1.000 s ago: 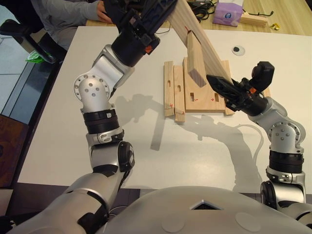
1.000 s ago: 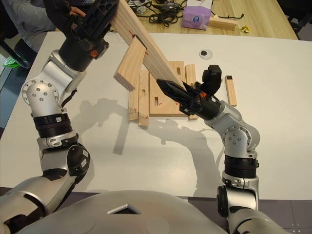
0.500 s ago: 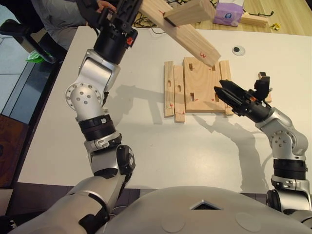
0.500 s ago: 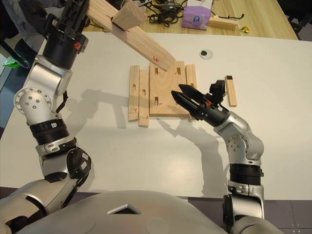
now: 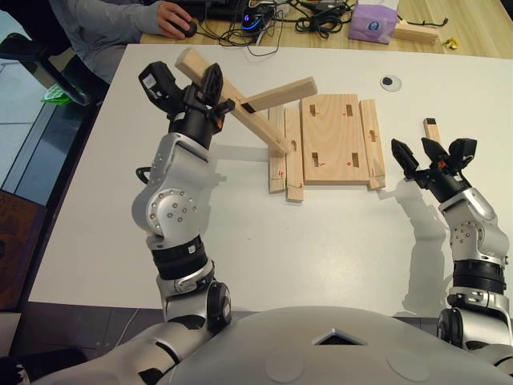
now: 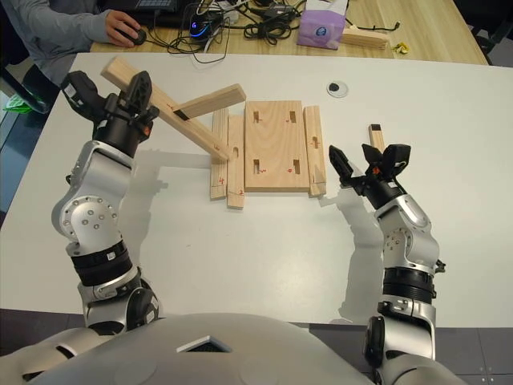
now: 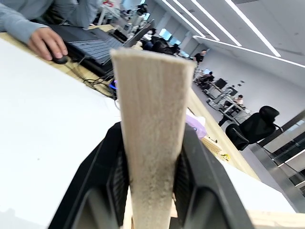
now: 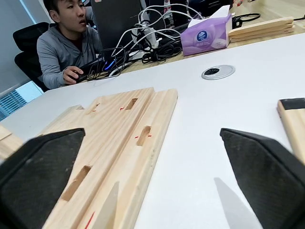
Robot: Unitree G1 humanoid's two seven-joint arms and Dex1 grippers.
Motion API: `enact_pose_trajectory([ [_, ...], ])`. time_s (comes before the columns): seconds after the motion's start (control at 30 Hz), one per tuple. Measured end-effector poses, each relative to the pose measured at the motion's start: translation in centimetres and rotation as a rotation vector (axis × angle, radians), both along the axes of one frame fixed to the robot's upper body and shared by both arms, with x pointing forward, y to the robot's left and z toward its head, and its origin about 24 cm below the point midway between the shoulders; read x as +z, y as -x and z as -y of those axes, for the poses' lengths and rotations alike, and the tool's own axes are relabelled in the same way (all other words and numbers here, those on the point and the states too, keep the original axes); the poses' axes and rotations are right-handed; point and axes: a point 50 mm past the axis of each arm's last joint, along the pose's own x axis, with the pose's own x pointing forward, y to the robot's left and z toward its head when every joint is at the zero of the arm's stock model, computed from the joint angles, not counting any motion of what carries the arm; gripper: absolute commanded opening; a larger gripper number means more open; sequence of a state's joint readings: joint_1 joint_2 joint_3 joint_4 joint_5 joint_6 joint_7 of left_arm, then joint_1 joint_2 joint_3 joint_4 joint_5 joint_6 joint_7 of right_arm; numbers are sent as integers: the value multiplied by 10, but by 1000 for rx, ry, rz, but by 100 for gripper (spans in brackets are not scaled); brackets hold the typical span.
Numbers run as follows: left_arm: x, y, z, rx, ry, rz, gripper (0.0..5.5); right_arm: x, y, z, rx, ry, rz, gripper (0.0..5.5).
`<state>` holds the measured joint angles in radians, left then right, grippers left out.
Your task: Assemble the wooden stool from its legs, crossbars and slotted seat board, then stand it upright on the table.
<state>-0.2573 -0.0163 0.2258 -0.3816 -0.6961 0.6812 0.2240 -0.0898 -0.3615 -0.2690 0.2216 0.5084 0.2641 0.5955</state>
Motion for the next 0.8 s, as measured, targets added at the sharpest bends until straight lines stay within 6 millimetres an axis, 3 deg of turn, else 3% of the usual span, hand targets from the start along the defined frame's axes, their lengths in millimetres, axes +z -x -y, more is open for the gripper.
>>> enact_pose_trajectory([
  [0.13,1,7,20,-32,46,-48,103,2,-7,-2,4,14,2,540],
  [0.33,4,10,23,-25,48,-81,103,0,-6,-5,6,25,-9,540],
  [0.47,7,8,29,-34,45,-97,103,-11,-1,-18,34,23,-43,540],
  [0.8,13,1,50,-94,36,-120,103,-15,-1,-33,72,30,-49,540],
])
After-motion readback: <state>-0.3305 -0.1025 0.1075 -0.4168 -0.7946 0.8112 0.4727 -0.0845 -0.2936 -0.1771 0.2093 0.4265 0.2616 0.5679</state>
